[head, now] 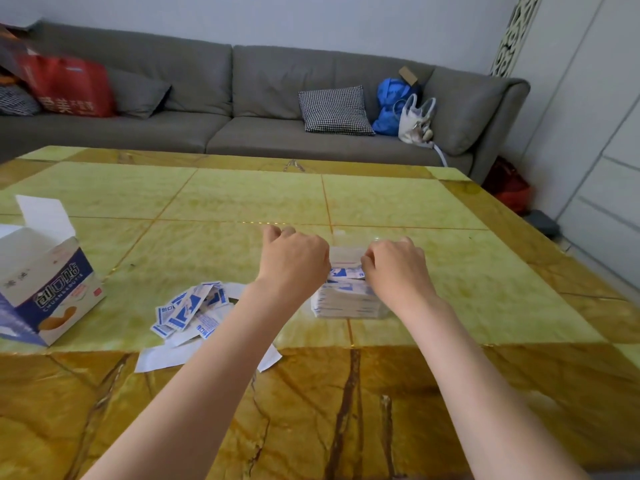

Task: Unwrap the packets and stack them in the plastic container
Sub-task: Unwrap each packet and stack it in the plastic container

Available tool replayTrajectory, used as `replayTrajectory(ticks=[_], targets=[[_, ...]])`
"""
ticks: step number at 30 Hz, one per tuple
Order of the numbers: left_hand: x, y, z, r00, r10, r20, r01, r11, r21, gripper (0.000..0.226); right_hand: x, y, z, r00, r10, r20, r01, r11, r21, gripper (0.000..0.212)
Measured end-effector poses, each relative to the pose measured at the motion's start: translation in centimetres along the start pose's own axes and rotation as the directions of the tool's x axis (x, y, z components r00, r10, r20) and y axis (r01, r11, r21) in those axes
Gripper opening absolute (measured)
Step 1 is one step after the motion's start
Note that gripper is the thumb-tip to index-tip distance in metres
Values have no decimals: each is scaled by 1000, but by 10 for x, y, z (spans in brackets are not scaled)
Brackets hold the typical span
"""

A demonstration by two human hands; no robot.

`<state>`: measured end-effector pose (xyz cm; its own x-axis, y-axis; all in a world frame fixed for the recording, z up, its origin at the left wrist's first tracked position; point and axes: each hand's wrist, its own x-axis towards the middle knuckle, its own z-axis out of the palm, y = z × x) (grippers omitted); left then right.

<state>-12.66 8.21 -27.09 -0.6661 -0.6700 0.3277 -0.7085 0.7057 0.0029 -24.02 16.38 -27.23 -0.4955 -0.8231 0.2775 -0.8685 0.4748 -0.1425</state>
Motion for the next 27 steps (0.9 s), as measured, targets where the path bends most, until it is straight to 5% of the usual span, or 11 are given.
replayTrajectory(ticks=[12,16,19,23,27], targets=[[-2,-6,-5,1000,24,-17,-24,999,21,24,-3,0,-12,997,6,-73,2,995,103,26],[1,-5,-20,998,-33,-61,19,977,-213,30,0,6,-35,991,58,-122,-20,957,288,30],[13,4,-41,994,-67,87,92,941,-325,42,3,4,-44,995,97,25,-100,936,337,39],[24,25,-60,928,-74,366,160,964,-211,54,7,-11,-40,944,131,303,-221,933,286,53],[26,38,-58,870,-112,480,166,983,-72,56,12,-19,-33,896,129,426,-235,949,208,42]])
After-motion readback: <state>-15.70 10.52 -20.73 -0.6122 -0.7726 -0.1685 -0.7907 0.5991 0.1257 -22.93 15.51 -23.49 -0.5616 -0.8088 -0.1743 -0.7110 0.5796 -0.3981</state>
